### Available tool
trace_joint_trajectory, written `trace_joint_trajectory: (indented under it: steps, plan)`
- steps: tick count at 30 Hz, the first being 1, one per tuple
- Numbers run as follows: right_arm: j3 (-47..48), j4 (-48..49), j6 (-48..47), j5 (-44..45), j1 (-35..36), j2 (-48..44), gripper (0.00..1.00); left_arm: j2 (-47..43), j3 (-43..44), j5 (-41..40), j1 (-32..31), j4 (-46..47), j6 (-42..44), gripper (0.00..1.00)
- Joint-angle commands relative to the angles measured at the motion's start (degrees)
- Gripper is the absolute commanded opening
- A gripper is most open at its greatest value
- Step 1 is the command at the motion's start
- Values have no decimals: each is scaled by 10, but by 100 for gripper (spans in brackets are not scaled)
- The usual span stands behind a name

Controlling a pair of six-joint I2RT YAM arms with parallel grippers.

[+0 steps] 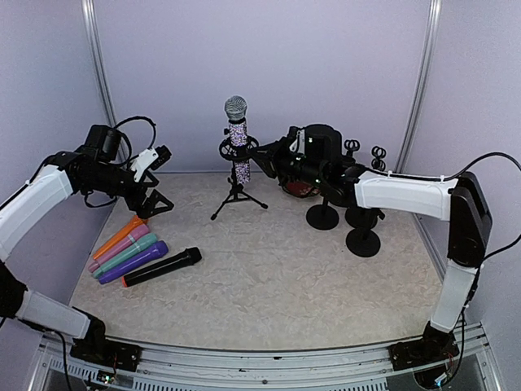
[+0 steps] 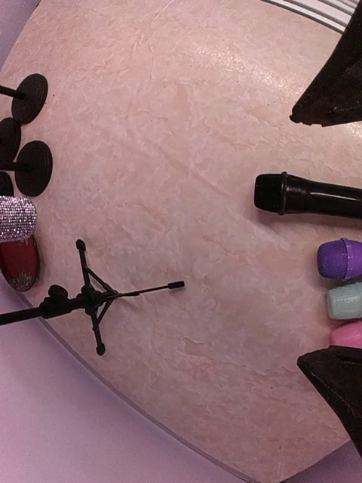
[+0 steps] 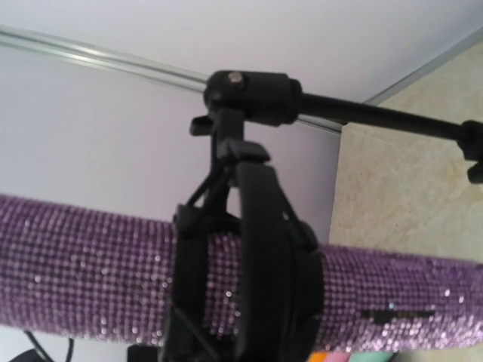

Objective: Remove the microphone from the stand
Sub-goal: Pick up the microphone stand with the microphone from the center of the board, then remove the microphone from the microphone stand.

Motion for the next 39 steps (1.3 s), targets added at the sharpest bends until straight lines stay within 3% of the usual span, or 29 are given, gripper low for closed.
trace_joint_trajectory:
  steps: [1,9,13,23,31,39]
  plan:
    - [-38,63,19,48,9,-80,0,37,46,-13,-50,21,-18,99]
    - [-59,28,18,74,30,-141,0,90,101,-28,-117,30,-15,99]
    - [-113,24,46,89,41,-175,0,98,110,-38,-143,40,-14,99]
    - [-195,42,89,109,76,-210,0,124,167,-38,-181,49,-3,99]
    - [-262,61,109,153,82,-253,0,149,177,-41,-211,111,-19,99]
    - [-242,73,111,134,83,-227,0,183,228,77,-234,77,-29,90]
